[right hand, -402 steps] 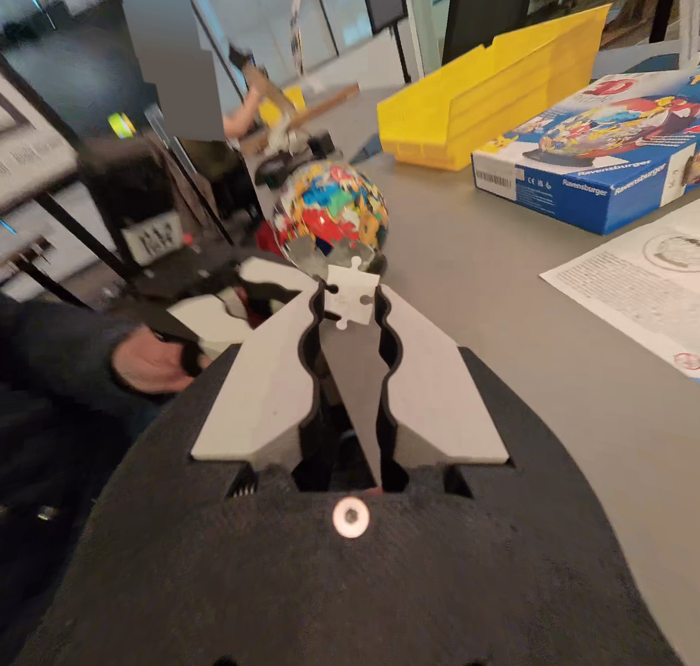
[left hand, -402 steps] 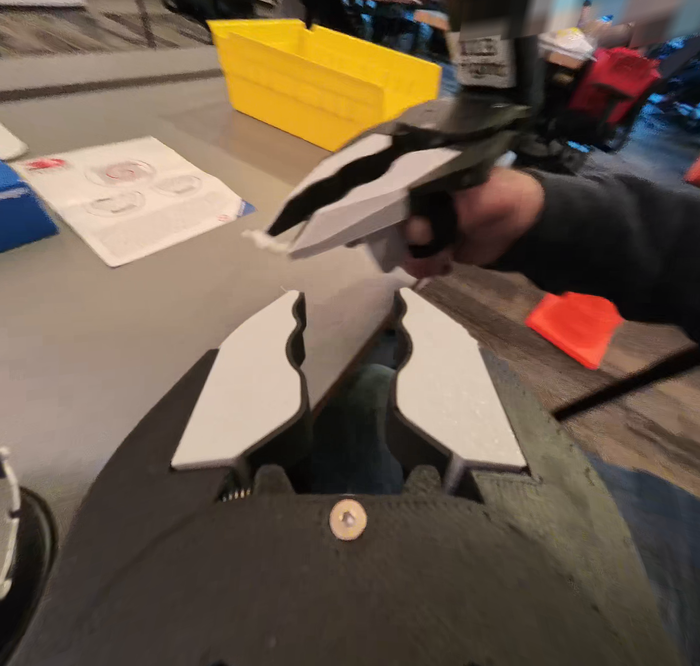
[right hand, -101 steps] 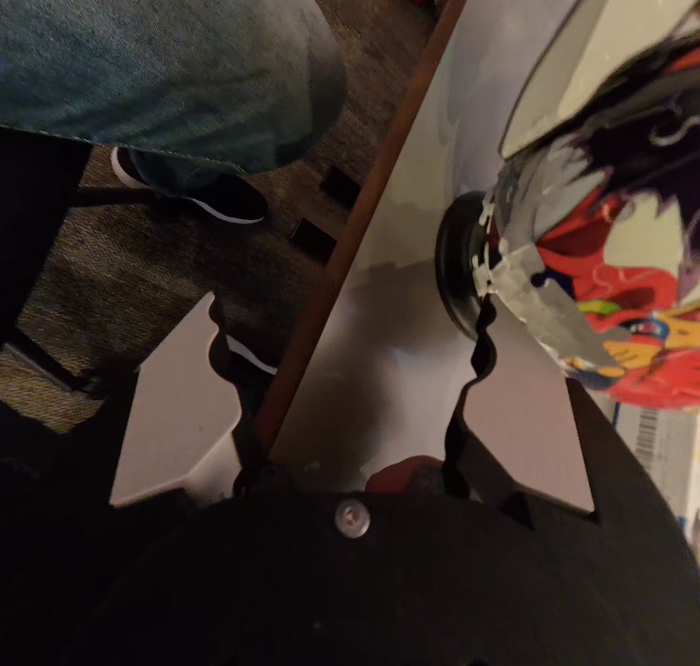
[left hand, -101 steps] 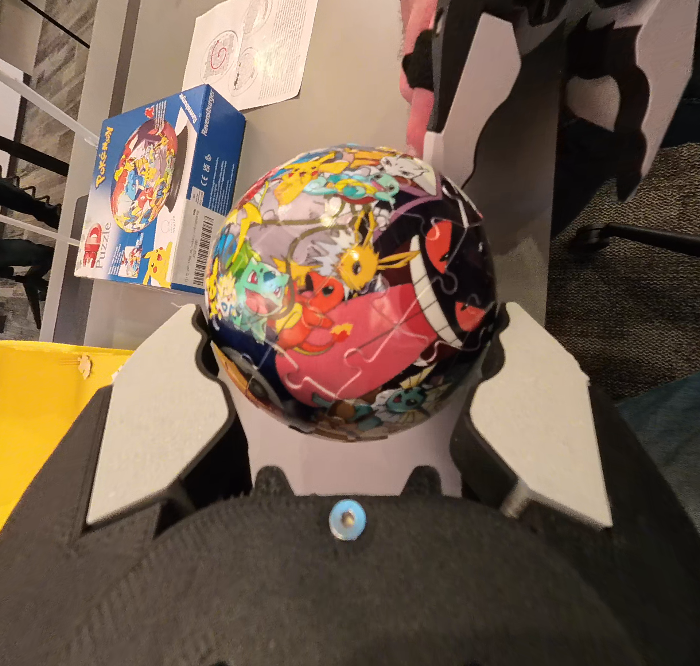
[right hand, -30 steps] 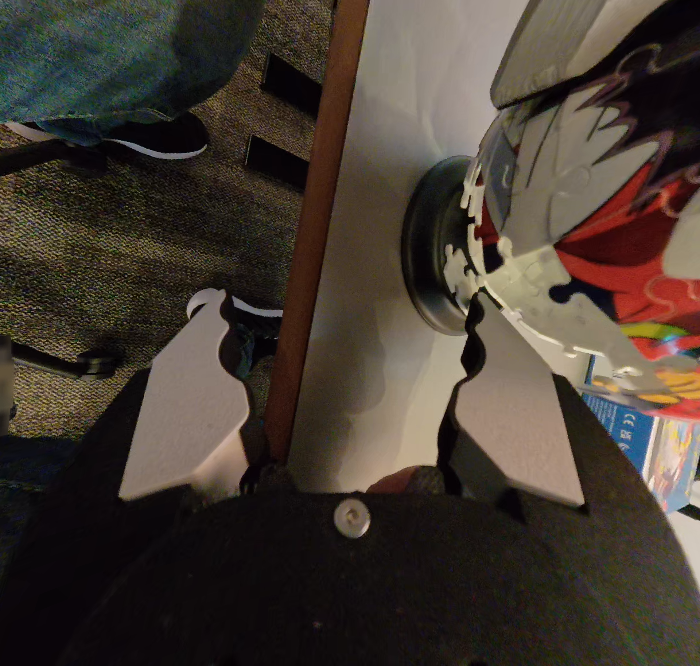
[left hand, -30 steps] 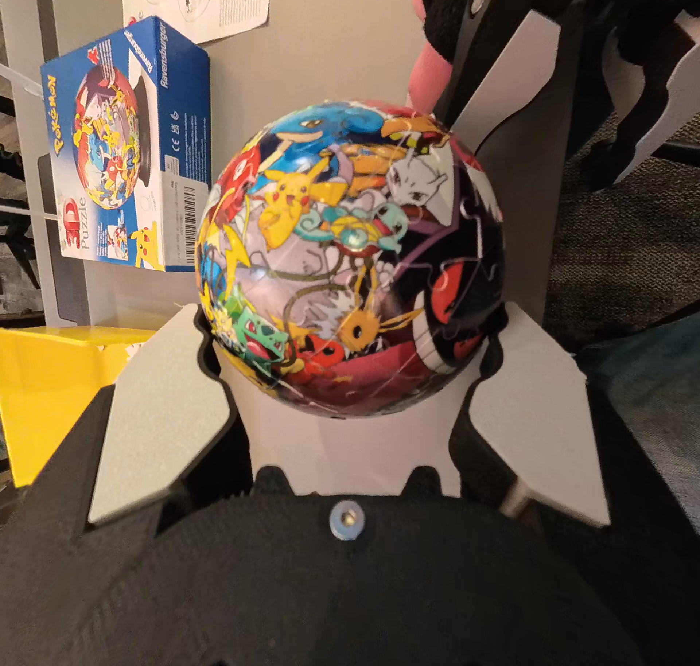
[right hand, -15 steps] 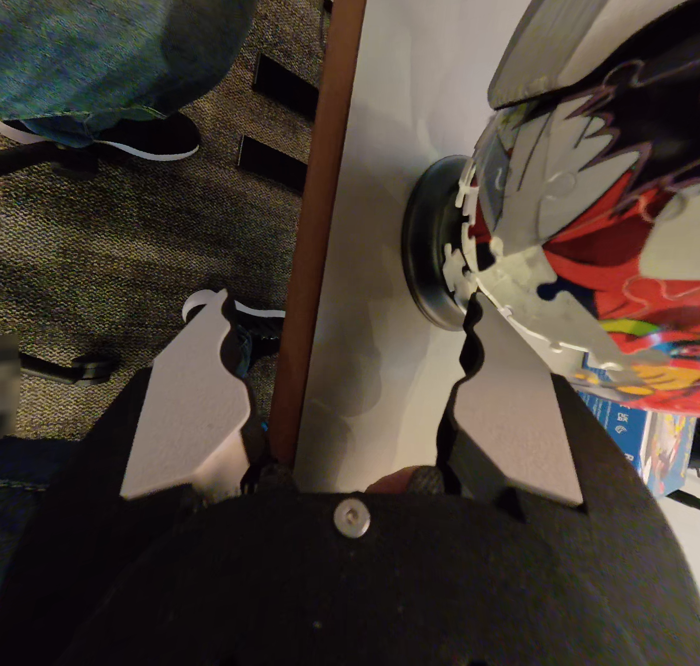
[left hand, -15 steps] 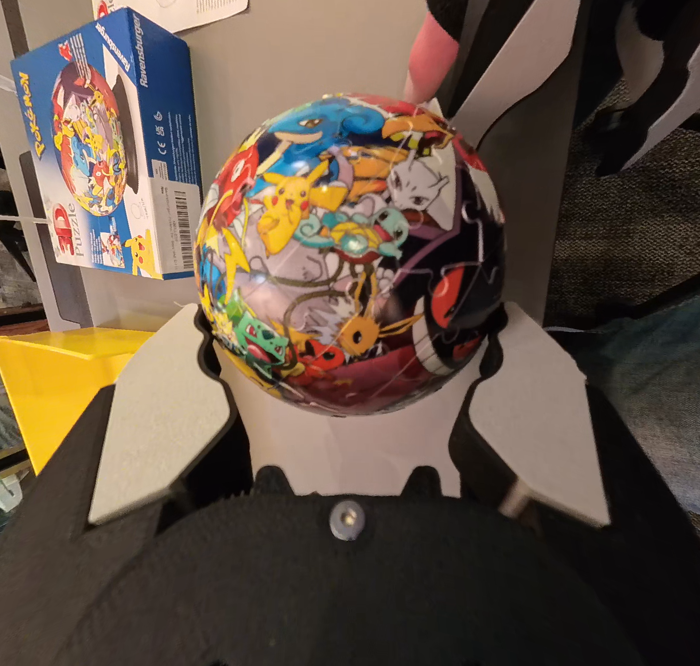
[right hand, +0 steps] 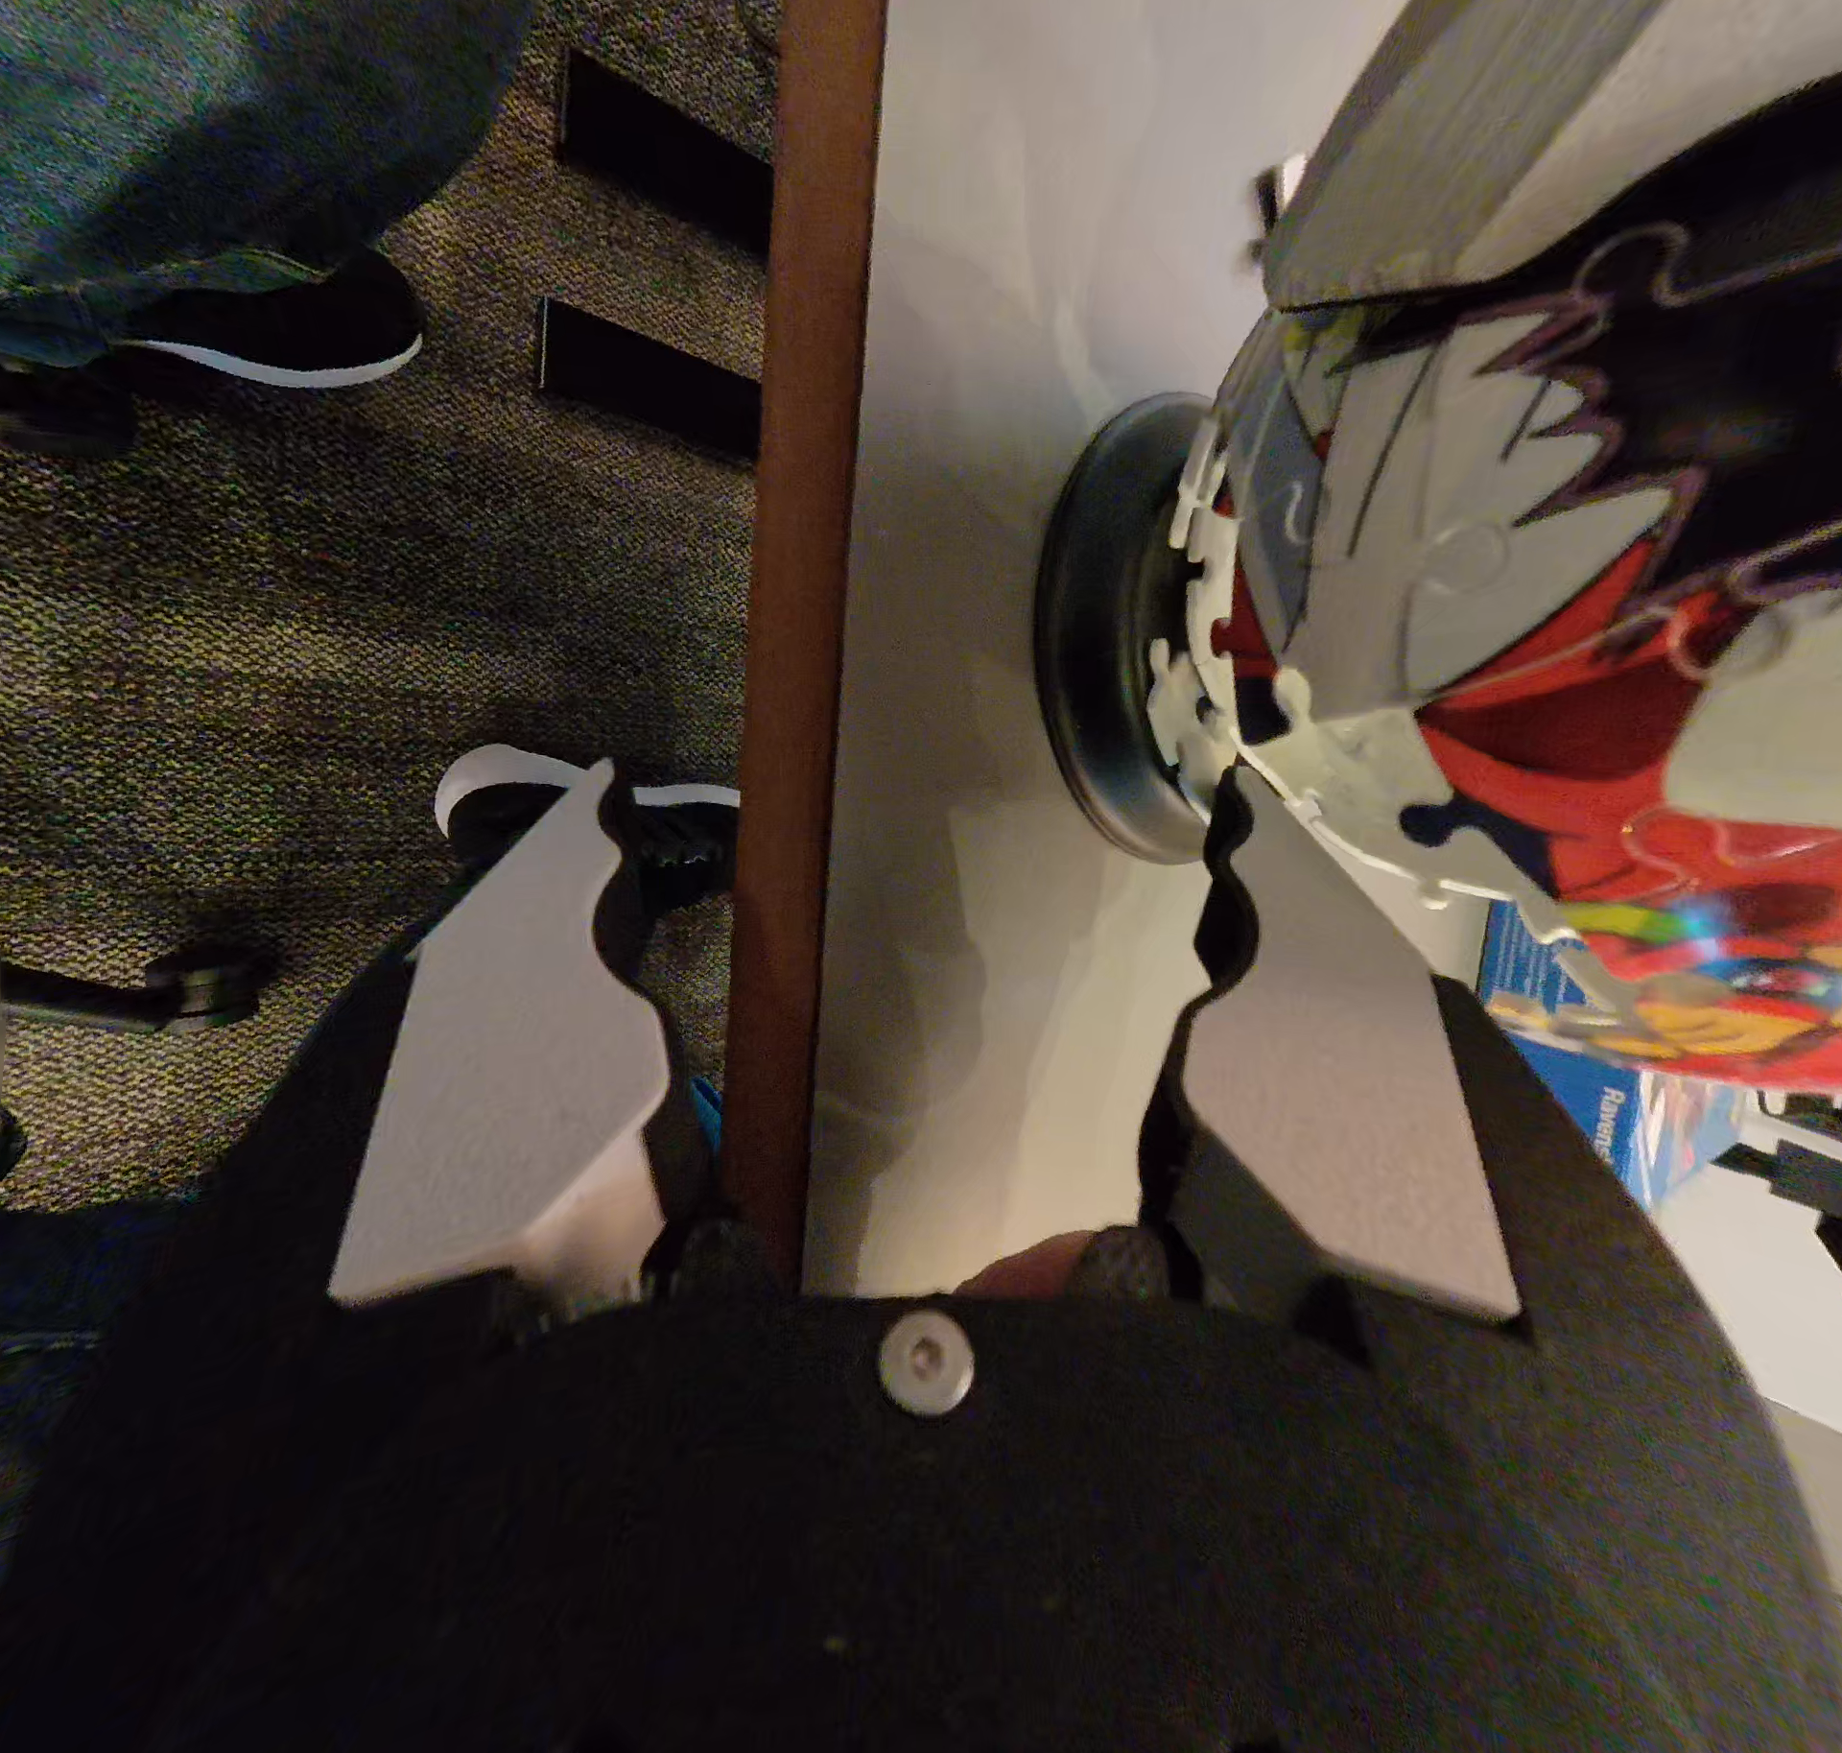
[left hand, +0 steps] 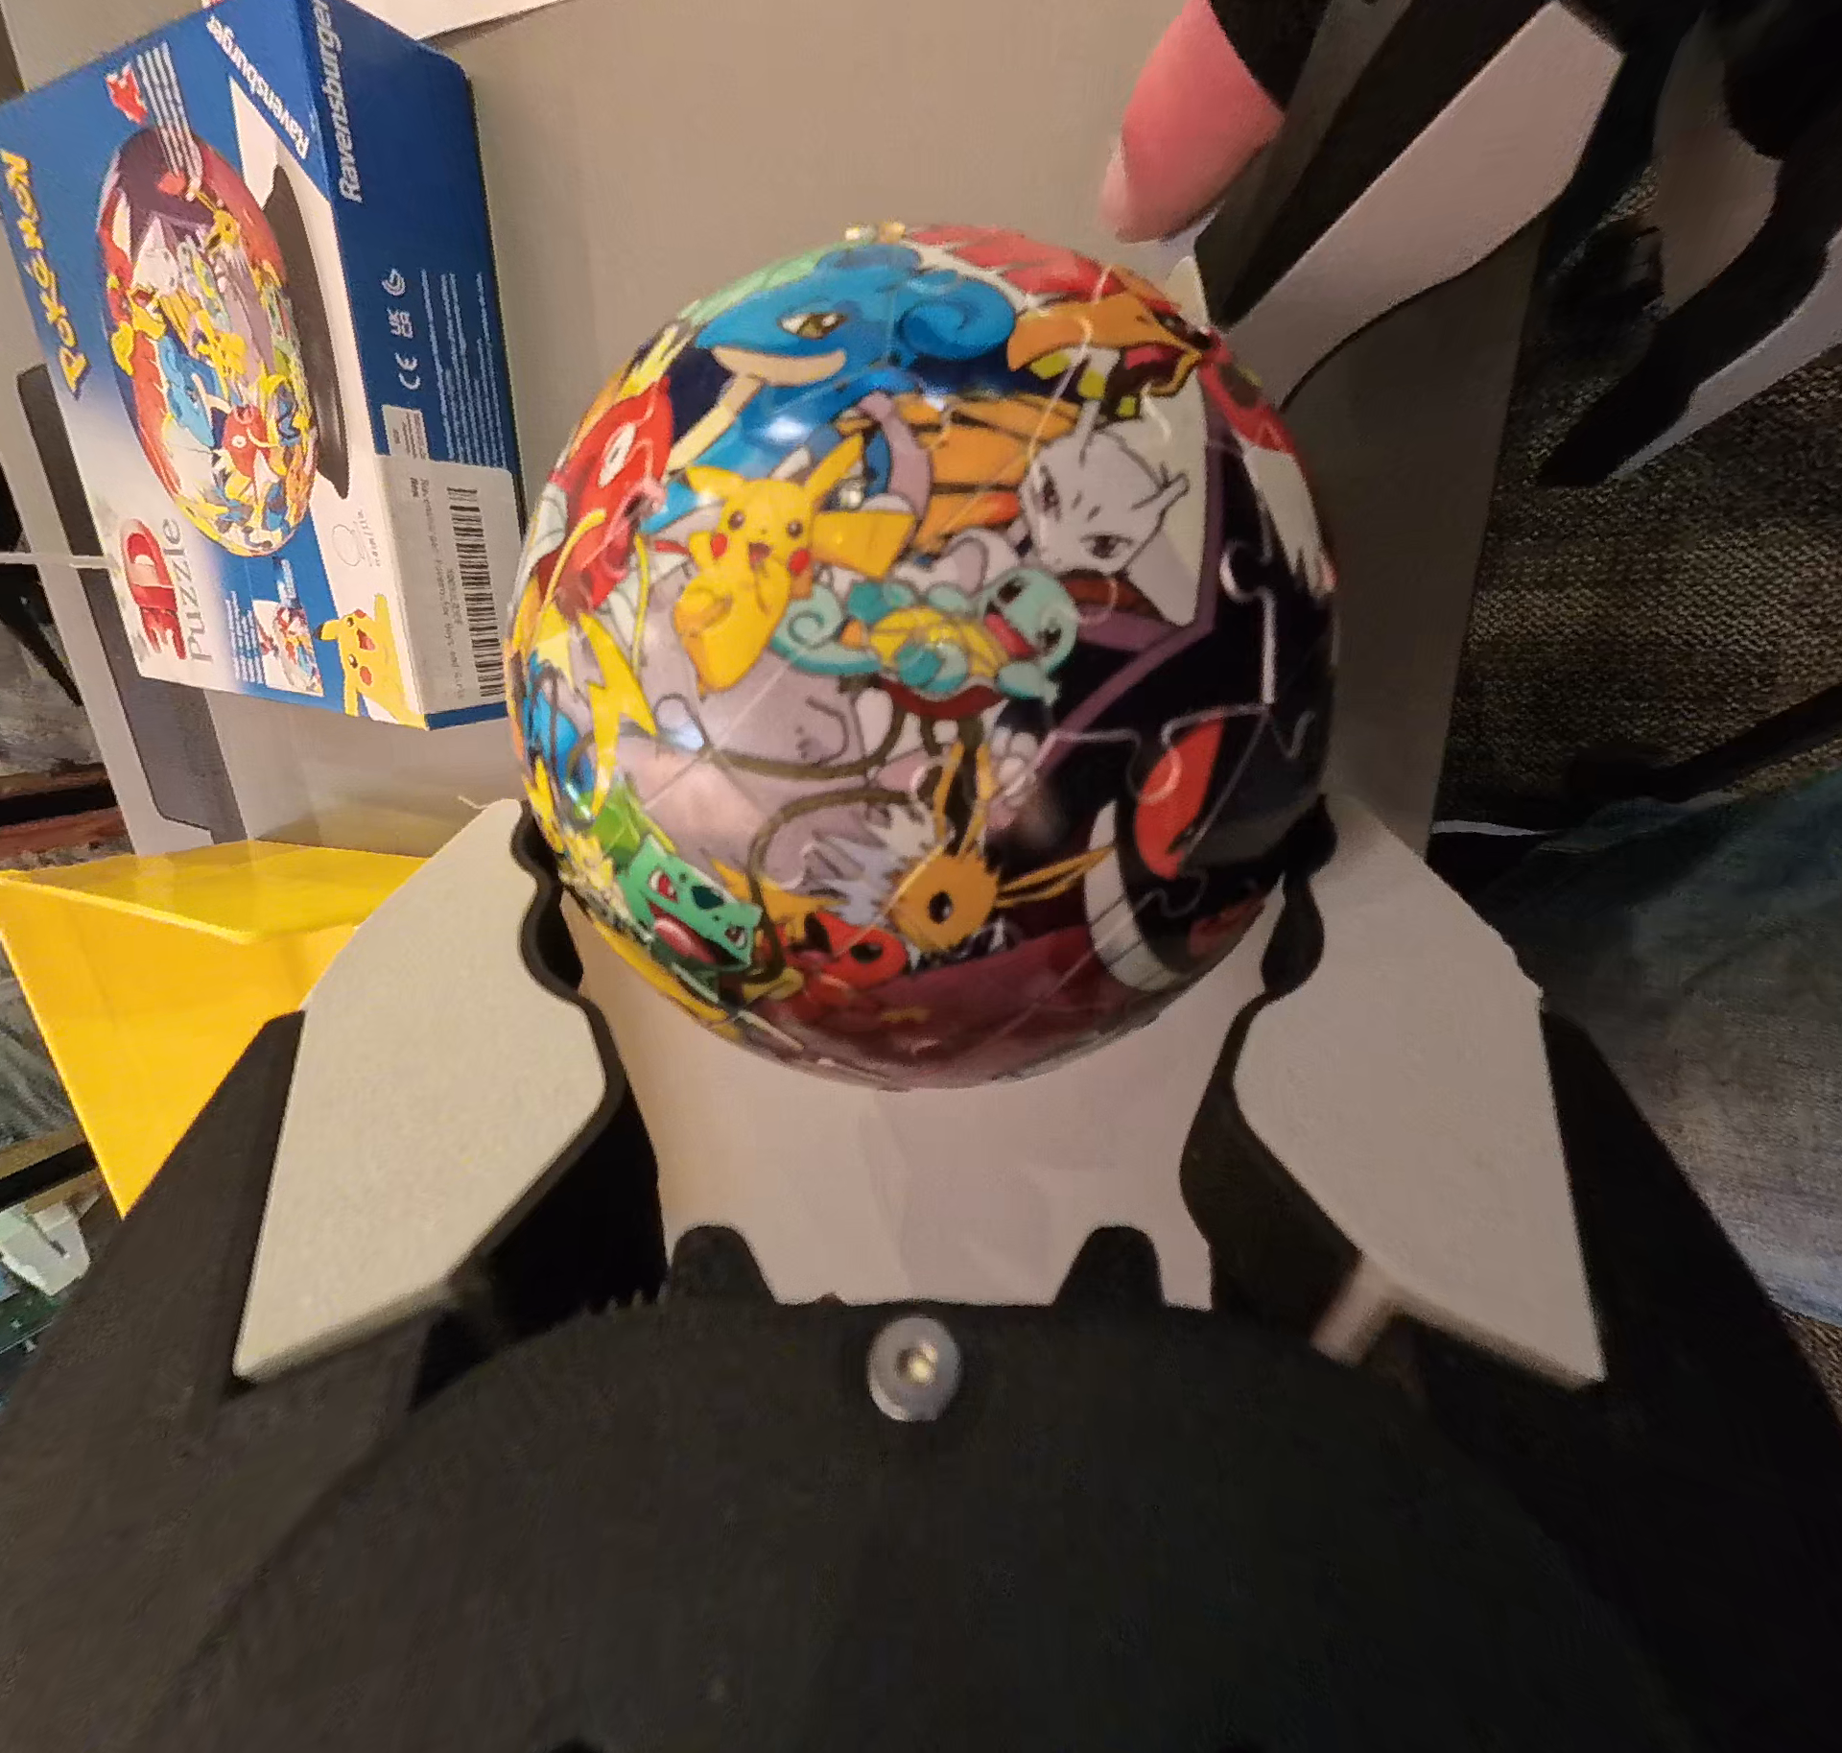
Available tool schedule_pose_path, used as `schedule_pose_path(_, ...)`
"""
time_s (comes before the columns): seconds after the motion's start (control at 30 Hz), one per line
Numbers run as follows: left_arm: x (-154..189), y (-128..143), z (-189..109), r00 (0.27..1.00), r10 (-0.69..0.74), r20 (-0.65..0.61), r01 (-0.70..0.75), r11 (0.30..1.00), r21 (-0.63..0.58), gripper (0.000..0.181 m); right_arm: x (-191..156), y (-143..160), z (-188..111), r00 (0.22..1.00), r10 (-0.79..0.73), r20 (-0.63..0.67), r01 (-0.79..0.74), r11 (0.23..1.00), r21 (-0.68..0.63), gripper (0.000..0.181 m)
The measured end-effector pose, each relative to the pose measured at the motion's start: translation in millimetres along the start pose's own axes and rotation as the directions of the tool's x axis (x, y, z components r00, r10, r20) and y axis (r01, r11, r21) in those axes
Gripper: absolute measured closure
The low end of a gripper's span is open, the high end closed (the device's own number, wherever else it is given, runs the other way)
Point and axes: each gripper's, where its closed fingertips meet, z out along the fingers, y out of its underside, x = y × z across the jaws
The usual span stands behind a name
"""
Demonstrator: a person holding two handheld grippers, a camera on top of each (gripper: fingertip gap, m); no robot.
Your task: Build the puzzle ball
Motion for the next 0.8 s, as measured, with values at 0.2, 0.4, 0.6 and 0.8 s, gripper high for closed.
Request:
schedule_pose_path(0.2, -1.2, -3.3, 1.6, 1.000, 0.009, -0.005, -0.010, 1.000, -0.014, 0.047, 2.6, 2.4, -2.5, 1.000, 0.010, -0.028, -0.011, 1.000, -0.009, 0.073)
schedule_pose_path(0.4, -2.3, -5.7, 3.3, 1.000, 0.014, -0.009, -0.015, 0.999, -0.030, 0.047, 4.1, 4.7, -3.9, 0.999, 0.007, -0.036, -0.007, 1.000, -0.006, 0.074)
schedule_pose_path(0.6, -2.8, -7.5, 5.3, 1.000, 0.021, -0.015, -0.021, 0.999, -0.039, 0.047, 4.9, 0.8, -7.0, 0.999, 0.006, -0.042, -0.005, 1.000, 0.029, 0.077)
schedule_pose_path(0.8, -3.0, -6.6, 5.4, 1.000, 0.018, -0.017, -0.018, 0.999, -0.042, 0.047, 1.0, -2.9, -5.4, 1.000, -0.009, -0.015, 0.010, 0.998, 0.057, 0.076)
